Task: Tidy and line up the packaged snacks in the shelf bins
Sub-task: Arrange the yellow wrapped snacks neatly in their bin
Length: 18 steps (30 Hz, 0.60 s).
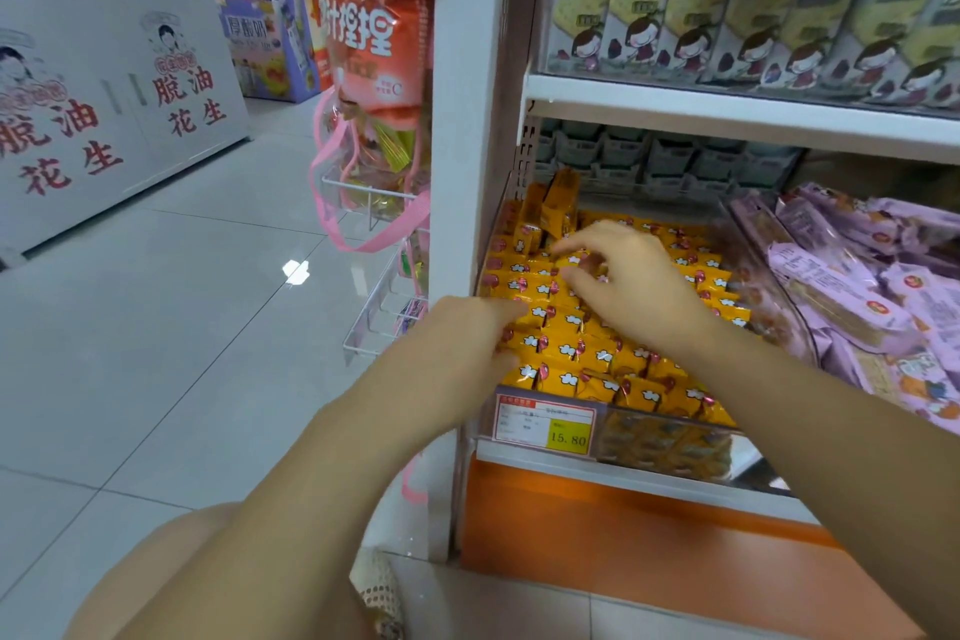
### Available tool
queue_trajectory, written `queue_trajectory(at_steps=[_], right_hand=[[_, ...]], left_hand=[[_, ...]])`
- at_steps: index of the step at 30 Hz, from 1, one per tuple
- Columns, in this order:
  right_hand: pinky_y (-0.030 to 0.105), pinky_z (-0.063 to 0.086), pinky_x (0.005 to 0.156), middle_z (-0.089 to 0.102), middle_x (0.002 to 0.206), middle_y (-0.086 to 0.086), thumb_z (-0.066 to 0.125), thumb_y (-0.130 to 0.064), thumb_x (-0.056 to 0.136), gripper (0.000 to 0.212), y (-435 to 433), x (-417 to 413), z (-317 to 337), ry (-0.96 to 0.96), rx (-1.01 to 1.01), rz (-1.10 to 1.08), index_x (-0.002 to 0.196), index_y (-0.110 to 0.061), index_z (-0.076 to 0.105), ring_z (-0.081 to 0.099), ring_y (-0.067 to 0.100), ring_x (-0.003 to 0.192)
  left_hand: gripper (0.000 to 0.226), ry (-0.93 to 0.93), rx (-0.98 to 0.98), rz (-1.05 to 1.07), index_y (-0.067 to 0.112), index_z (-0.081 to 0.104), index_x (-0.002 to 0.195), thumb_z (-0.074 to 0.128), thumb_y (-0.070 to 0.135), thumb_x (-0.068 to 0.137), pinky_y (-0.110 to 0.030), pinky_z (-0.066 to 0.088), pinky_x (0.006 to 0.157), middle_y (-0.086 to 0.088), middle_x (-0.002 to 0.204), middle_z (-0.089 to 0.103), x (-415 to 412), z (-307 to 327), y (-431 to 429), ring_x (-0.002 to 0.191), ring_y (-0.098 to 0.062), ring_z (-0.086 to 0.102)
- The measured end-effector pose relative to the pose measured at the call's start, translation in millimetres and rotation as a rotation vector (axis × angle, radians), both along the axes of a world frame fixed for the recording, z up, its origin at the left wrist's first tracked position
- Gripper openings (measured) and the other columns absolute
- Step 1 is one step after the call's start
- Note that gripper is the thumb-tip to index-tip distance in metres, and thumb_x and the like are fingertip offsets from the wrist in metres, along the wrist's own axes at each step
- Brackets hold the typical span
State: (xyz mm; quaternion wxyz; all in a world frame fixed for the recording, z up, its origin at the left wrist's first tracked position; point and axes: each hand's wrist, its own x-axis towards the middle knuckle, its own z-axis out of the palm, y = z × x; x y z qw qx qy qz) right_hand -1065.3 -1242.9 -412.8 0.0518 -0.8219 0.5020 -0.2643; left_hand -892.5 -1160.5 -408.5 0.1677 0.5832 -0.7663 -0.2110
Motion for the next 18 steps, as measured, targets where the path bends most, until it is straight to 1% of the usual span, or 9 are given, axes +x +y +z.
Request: queue_trajectory(at_steps=[2, 3, 5, 7, 9, 11, 13, 16, 18], right_hand=[[0.031, 0.043, 0.098, 0.044, 0.138, 0.004, 0.059, -0.024, 0.092, 0.045, -7, 4, 2, -0.002, -0.020, -0.052, 0.135, -0.027, 0.047, 0.049, 0.015, 0.117], [0.032, 0.042, 0.098, 0.036, 0.145, 0.006, 0.058, -0.025, 0.092, 0.053, -10, 7, 3, 0.023, -0.005, -0.080, 0.140, -0.030, 0.039, 0.046, 0.020, 0.124], [0.034, 0.042, 0.100, 0.022, 0.154, 0.007, 0.058, -0.026, 0.092, 0.061, -18, 15, 2, 0.098, 0.011, -0.110, 0.145, -0.034, 0.028, 0.042, 0.027, 0.130], [0.038, 0.042, 0.102, 0.020, 0.155, 0.006, 0.059, -0.026, 0.091, 0.061, -27, 21, 1, 0.134, -0.003, -0.118, 0.145, -0.033, 0.031, 0.040, 0.029, 0.132], [0.037, 0.046, 0.098, 0.040, 0.142, 0.008, 0.063, -0.023, 0.089, 0.051, -32, 22, 2, 0.082, -0.029, -0.136, 0.137, -0.025, 0.045, 0.048, 0.026, 0.123], [0.035, 0.050, 0.089, 0.053, 0.115, 0.004, 0.067, -0.023, 0.086, 0.039, -33, 20, 2, -0.013, -0.066, -0.155, 0.123, -0.017, 0.055, 0.056, 0.021, 0.104], [0.029, 0.048, 0.079, 0.051, 0.098, -0.002, 0.069, -0.028, 0.085, 0.034, -31, 17, 1, -0.073, -0.077, -0.169, 0.114, -0.015, 0.059, 0.054, 0.014, 0.092], [0.028, 0.043, 0.068, 0.050, 0.090, -0.004, 0.067, -0.039, 0.084, 0.027, -29, 15, -1, -0.070, -0.098, -0.187, 0.098, -0.018, 0.058, 0.052, 0.013, 0.080], [0.026, 0.038, 0.060, 0.050, 0.081, -0.004, 0.067, -0.038, 0.084, 0.026, -31, 16, -2, -0.062, -0.110, -0.202, 0.084, -0.018, 0.052, 0.048, 0.012, 0.067]], left_hand=[[0.040, 0.118, -0.009, -0.004, 0.022, 0.054, 0.132, 0.057, 0.013, 0.093, -0.004, 0.043, 0.080, 0.003, 0.127, 0.061, 11, 5, 1, 0.105, -0.005, 0.060], [0.040, 0.184, 0.008, 0.003, 0.024, 0.055, 0.131, 0.058, 0.013, 0.093, 0.001, 0.041, 0.075, 0.007, 0.124, 0.062, 16, 7, 1, 0.098, 0.003, 0.059], [0.036, 0.271, 0.029, 0.004, 0.024, 0.058, 0.127, 0.058, 0.012, 0.093, 0.004, 0.041, 0.073, 0.010, 0.113, 0.065, 21, 8, 1, 0.089, 0.010, 0.059], [0.032, 0.306, 0.029, -0.005, 0.023, 0.062, 0.122, 0.059, 0.012, 0.093, 0.001, 0.044, 0.075, 0.013, 0.102, 0.066, 24, 8, 0, 0.088, 0.012, 0.060], [0.028, 0.337, 0.032, -0.013, 0.024, 0.064, 0.118, 0.059, 0.014, 0.092, -0.001, 0.045, 0.074, 0.014, 0.098, 0.068, 26, 7, -1, 0.088, 0.011, 0.062], [0.025, 0.353, 0.033, -0.013, 0.025, 0.065, 0.115, 0.060, 0.016, 0.092, -0.001, 0.045, 0.075, 0.014, 0.096, 0.070, 29, 8, -2, 0.088, 0.010, 0.062], [0.024, 0.349, 0.033, -0.010, 0.025, 0.066, 0.113, 0.060, 0.018, 0.091, -0.001, 0.045, 0.077, 0.012, 0.096, 0.071, 32, 8, -3, 0.088, 0.008, 0.063], [0.023, 0.337, 0.031, -0.007, 0.026, 0.066, 0.113, 0.061, 0.018, 0.091, -0.003, 0.046, 0.078, 0.011, 0.094, 0.071, 32, 6, -2, 0.087, 0.005, 0.064], [0.022, 0.331, 0.029, -0.003, 0.028, 0.066, 0.110, 0.061, 0.019, 0.091, -0.003, 0.046, 0.079, 0.012, 0.091, 0.071, 31, 6, -3, 0.086, 0.006, 0.064]])
